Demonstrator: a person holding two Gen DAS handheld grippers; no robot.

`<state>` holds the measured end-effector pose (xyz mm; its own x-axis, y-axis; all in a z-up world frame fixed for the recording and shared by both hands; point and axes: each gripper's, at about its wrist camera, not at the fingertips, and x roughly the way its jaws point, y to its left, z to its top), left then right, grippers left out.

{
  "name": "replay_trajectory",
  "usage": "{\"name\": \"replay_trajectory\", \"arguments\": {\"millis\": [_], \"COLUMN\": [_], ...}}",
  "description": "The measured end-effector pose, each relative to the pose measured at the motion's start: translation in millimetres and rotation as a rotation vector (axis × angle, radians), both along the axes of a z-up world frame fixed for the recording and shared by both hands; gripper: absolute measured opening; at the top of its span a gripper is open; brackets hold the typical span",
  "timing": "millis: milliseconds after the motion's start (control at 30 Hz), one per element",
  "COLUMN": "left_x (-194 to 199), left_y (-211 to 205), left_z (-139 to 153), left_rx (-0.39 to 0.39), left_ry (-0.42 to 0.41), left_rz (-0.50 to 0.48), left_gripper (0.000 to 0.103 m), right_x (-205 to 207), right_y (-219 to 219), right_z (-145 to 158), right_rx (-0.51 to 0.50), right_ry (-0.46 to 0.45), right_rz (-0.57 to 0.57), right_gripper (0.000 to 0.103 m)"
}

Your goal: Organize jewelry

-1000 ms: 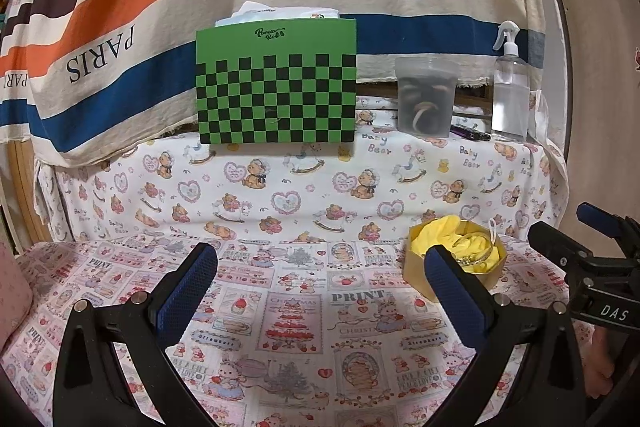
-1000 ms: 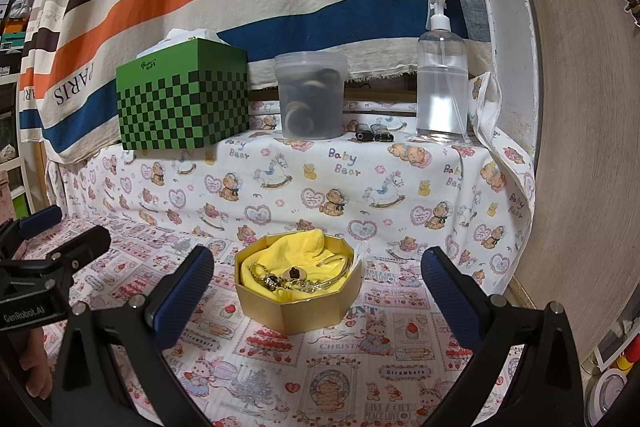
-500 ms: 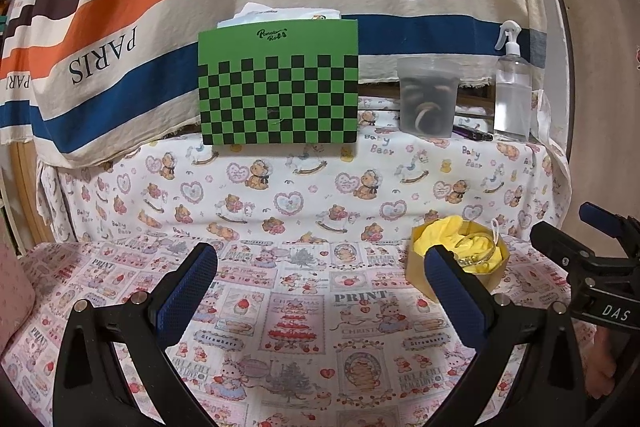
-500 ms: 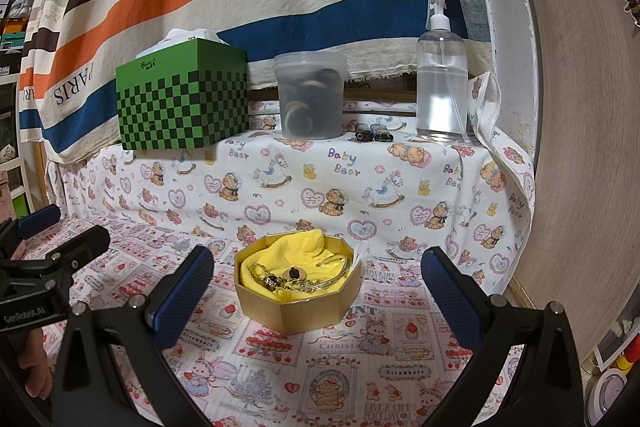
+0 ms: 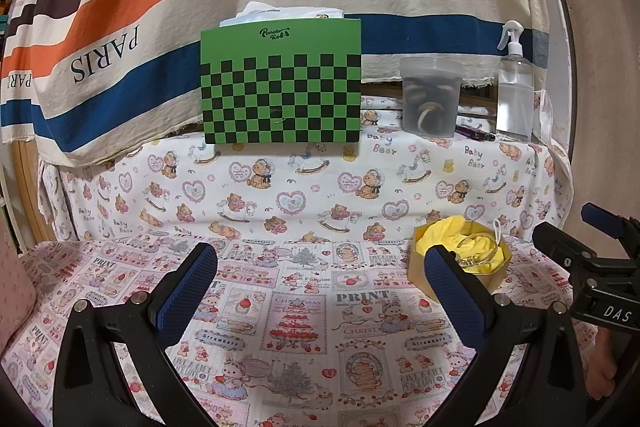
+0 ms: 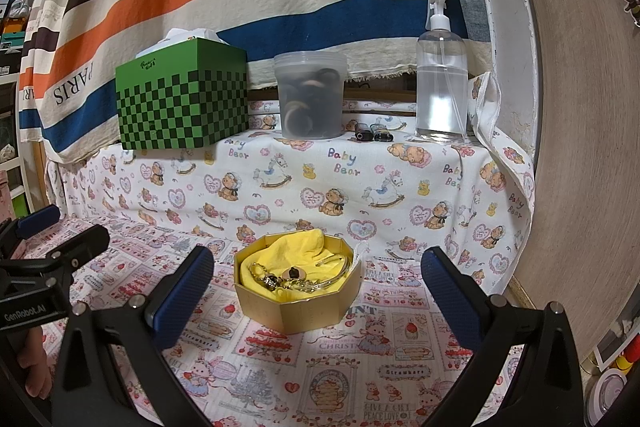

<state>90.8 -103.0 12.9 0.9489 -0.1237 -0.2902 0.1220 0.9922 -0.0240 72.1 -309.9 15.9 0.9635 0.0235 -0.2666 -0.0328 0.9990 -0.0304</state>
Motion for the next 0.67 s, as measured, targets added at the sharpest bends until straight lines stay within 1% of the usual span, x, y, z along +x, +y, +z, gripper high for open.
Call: {"name": "replay_trajectory", "arguments": {"millis": [667], "left_x": [4.6], "left_y": [1.8], "left_z": [-1.4], "left_rx": [-0.015], "left_ry": [0.028], "left_rz": [-0.001], "left_gripper": [0.103], "right_x": [0.5], "right_y": [0.0], "right_z": [-0.3], "right_rx": [0.000], "right_ry": [0.001], "right_rz": [-0.001], "right_gripper": [0.103]}}
